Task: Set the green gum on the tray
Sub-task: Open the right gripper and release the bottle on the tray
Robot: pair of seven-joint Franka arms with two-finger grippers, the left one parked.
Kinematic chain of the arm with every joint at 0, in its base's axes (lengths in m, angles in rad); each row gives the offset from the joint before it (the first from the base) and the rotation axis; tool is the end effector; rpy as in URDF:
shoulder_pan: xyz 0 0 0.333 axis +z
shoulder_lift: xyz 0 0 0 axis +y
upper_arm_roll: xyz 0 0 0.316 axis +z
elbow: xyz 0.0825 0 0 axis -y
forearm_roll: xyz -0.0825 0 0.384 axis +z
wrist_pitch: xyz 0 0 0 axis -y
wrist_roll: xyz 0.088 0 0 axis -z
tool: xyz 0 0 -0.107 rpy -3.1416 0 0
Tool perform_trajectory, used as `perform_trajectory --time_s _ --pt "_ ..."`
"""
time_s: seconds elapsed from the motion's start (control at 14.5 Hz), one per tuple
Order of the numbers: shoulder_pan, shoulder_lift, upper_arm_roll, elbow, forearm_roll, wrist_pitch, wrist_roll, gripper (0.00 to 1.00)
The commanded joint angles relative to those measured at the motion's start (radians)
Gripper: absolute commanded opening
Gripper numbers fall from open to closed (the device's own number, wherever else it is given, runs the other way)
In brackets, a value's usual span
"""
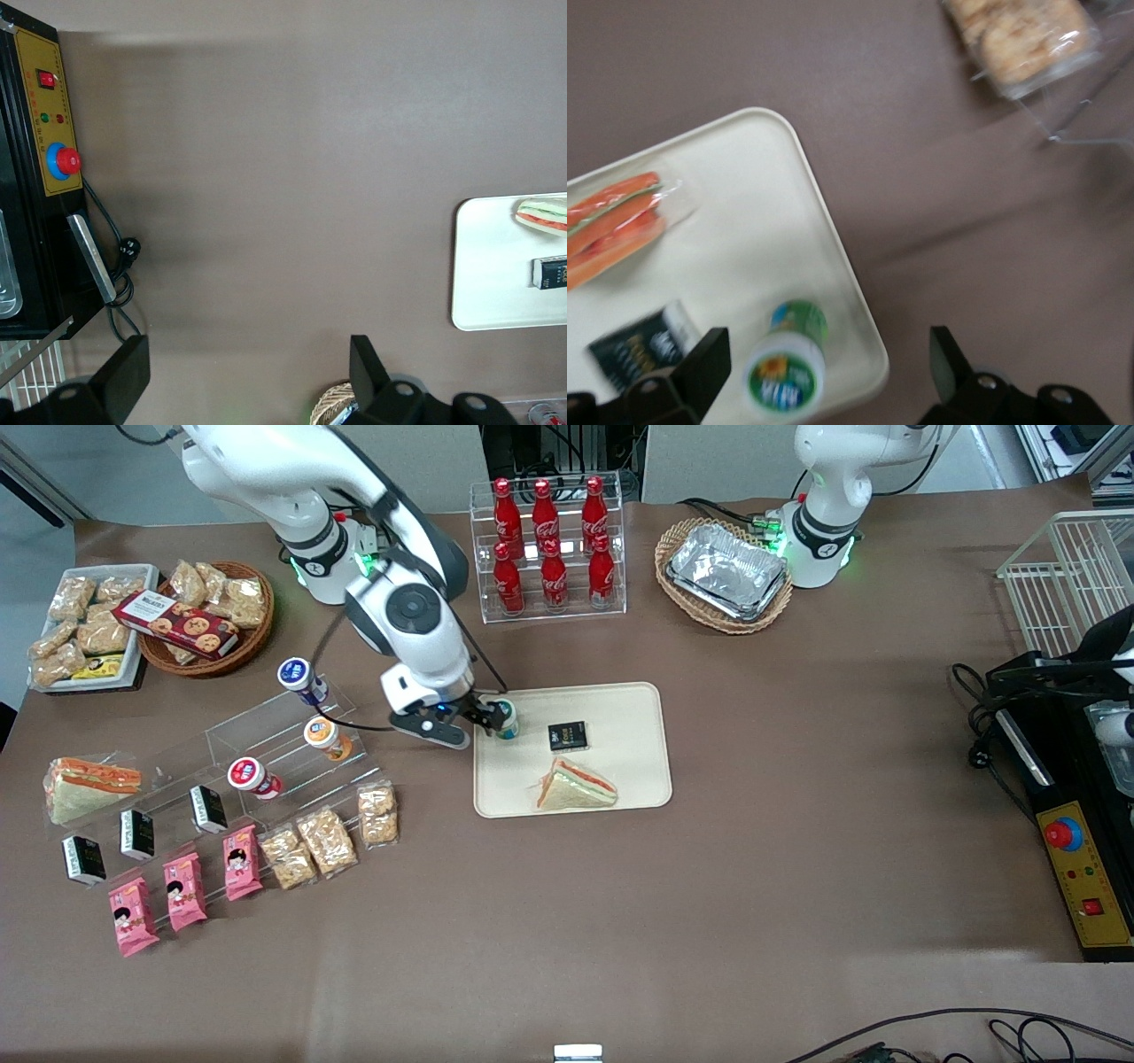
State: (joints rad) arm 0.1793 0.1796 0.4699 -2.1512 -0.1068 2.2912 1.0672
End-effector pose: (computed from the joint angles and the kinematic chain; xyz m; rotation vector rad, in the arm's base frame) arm 0.4468 0.3324 0.3246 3.0807 -0.5487 -0.0197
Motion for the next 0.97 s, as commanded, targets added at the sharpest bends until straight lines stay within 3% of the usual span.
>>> perform_trajectory --time_s 0.0,0.28,0.55,0.69,0.9 --pt "-0.026 -0.149 -0.123 0.183 0.238 -0.383 -0.332 1.0" --pt "-0.026 -0.225 -0.367 0.341 0.249 -0.68 -0.619 1.0" --pt "-0.027 -0.285 -0.554 0.367 0.21 -0.74 -0.902 1.0" --pt "-0.038 -0.281 -0.6 0.408 0.136 -0.745 -1.045 1.0" --pt "-0.101 -0.272 -0.606 0.441 0.095 -0.748 -1.141 1.0"
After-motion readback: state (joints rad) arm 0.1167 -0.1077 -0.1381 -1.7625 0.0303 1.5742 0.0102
